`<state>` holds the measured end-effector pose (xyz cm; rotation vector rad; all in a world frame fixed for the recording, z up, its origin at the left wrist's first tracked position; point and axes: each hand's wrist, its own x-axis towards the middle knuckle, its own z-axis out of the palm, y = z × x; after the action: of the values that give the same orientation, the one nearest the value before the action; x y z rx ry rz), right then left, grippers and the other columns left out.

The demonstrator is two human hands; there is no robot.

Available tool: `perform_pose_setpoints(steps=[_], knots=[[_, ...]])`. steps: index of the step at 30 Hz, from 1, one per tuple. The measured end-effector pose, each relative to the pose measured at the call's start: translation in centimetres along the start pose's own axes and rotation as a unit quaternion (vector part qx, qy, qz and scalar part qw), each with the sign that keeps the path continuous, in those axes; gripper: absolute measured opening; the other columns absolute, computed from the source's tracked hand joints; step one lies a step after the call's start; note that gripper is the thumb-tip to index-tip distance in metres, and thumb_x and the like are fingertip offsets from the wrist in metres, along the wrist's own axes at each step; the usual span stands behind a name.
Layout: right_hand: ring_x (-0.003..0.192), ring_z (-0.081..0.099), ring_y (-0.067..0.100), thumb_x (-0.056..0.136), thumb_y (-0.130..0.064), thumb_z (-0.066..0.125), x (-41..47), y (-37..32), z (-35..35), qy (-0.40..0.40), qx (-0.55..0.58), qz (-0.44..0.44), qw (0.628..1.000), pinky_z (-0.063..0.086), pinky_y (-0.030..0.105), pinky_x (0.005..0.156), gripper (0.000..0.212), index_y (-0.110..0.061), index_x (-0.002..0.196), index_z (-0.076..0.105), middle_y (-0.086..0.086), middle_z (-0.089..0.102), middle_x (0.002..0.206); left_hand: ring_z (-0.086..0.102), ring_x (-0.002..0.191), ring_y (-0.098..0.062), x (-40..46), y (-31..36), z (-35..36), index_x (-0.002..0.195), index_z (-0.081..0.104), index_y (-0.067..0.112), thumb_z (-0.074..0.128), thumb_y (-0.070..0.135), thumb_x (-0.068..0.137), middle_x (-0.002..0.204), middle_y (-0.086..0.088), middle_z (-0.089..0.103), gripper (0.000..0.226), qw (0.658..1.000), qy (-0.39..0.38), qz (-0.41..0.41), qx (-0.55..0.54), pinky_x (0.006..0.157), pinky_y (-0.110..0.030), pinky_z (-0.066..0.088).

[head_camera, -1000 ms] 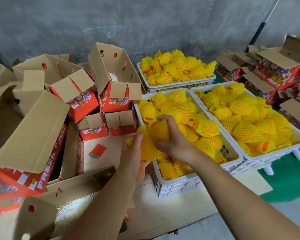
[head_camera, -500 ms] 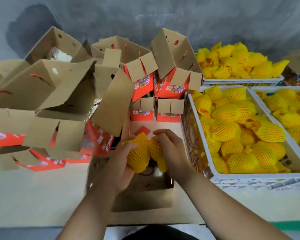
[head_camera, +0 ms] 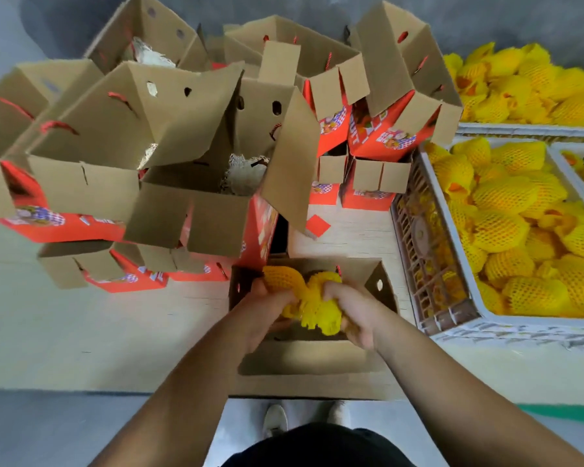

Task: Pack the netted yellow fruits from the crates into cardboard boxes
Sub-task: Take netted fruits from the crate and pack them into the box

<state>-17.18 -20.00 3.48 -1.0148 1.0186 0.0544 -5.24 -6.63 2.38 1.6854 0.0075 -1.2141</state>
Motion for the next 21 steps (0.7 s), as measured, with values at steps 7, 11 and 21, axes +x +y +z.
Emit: perform_pose_setpoints(steps=[7, 11, 21], knots=[[0.098, 0.049, 0.03, 0.084, -0.005, 0.067, 3.8, -0.4, 1.6, 0.073, -0.362, 0.063, 0.927, 0.046, 0.032, 0.07, 0.055, -0.008, 0.134, 0.046, 0.016, 0.053, 0.109, 0.061, 0.106, -0.029, 5.1, 0.2, 0.1, 0.124, 0.053, 0.014, 0.062, 0.015, 0.099, 0.128, -0.016, 0.06, 0.027, 0.896, 0.038, -0.046, 0.439, 0.104, -0.042, 0.048], [0.103, 0.058, 0.03, 0.097, -0.007, 0.061, 6.8, 0.1, 2.7, 0.061, -0.354, 0.067, 0.931, 0.047, 0.035, 0.079, 0.056, -0.005, 0.149, 0.041, 0.02, 0.056, 0.136, 0.014, 0.155, -0.039, 5.9, -1.2, 0.1, 0.162, -0.012, 0.016, 0.049, 0.024, 0.103, 0.168, -0.018, -0.004, 0.086, 0.8, 0.063, -0.107, 0.587, 0.124, -0.053, 0.022], [0.098, 0.063, 0.034, 0.102, -0.012, 0.056, 8.2, 1.1, 3.1, 0.102, -0.401, 0.02, 0.91, 0.052, 0.022, 0.07, 0.039, -0.002, 0.139, 0.052, 0.014, 0.063, 0.113, 0.054, 0.132, -0.03, 5.0, -1.1, -1.3, 0.144, 0.055, 0.016, 0.047, 0.023, 0.108, 0.145, -0.01, 0.055, 0.038, 0.809, -0.057, 0.074, 0.58, 0.115, -0.039, 0.041]])
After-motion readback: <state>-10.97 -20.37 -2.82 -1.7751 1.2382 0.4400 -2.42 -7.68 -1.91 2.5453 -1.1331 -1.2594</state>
